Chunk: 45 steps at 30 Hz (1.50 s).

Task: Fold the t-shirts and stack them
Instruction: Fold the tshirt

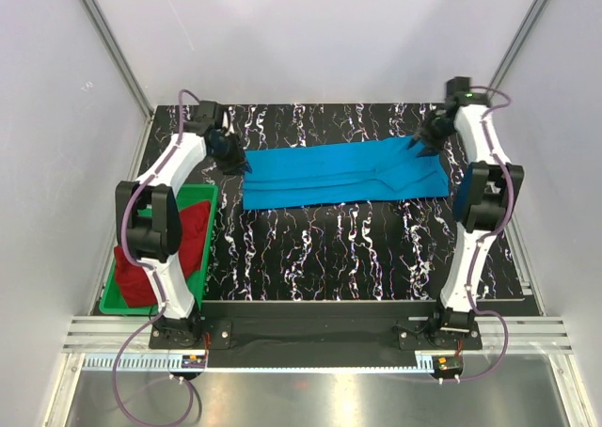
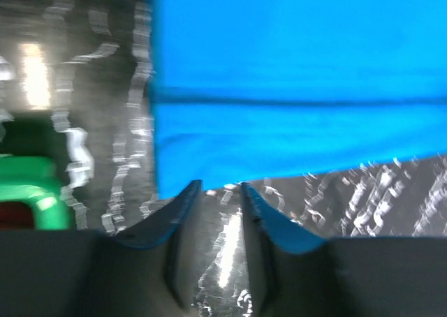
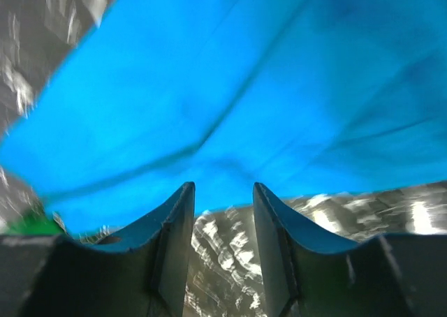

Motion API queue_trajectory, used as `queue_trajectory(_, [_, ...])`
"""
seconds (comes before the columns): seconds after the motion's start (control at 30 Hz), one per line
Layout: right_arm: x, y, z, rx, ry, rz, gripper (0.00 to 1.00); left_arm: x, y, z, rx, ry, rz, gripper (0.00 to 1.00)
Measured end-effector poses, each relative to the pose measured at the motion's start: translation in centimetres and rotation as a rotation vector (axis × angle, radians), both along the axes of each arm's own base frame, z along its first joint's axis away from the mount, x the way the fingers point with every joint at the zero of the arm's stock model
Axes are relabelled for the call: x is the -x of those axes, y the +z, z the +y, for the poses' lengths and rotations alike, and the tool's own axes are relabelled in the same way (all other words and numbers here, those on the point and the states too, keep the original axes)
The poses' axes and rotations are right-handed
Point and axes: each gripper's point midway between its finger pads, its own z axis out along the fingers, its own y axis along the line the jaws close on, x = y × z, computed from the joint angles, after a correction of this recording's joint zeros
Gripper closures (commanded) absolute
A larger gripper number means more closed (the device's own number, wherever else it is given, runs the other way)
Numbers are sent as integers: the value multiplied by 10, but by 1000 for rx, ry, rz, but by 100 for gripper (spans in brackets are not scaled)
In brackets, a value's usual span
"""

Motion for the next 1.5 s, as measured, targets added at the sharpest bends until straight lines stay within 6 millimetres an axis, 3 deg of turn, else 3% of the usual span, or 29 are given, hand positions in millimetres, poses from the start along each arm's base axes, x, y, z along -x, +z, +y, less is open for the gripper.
queue_trajectory(0.07, [15,-1,43,-20,73,-2,56,4,-4,-16,45,-43,-1,72])
queue_trajectory(0.2, [39,-14,120,-35,213,17,74,19,-34,-52,107,-133,64,75])
queue_trajectory(0.3, [51,-25,150,-37,267,35,75,26,-56,-71,116,-179,109,76])
queue_trajectory(0.43, [55,-32,171,-30,306,42,74,34,-75,-81,110,-207,156,77])
queue_trajectory(0.63, [63,-55,192,-3,350,86,71,28,-84,-75,91,-200,167,80])
queue_trajectory(0.77, [70,-60,200,1,370,97,71,28,-94,-72,79,-202,183,80])
queue_trajectory(1.17, [74,-88,199,13,370,160,71,29,-95,-71,73,-207,185,83])
queue_trajectory(1.37, [68,-92,198,31,365,148,70,29,-95,-71,68,-208,194,83])
queue_trajectory(1.5, [51,-94,198,56,364,119,69,29,-96,-70,68,-208,196,83])
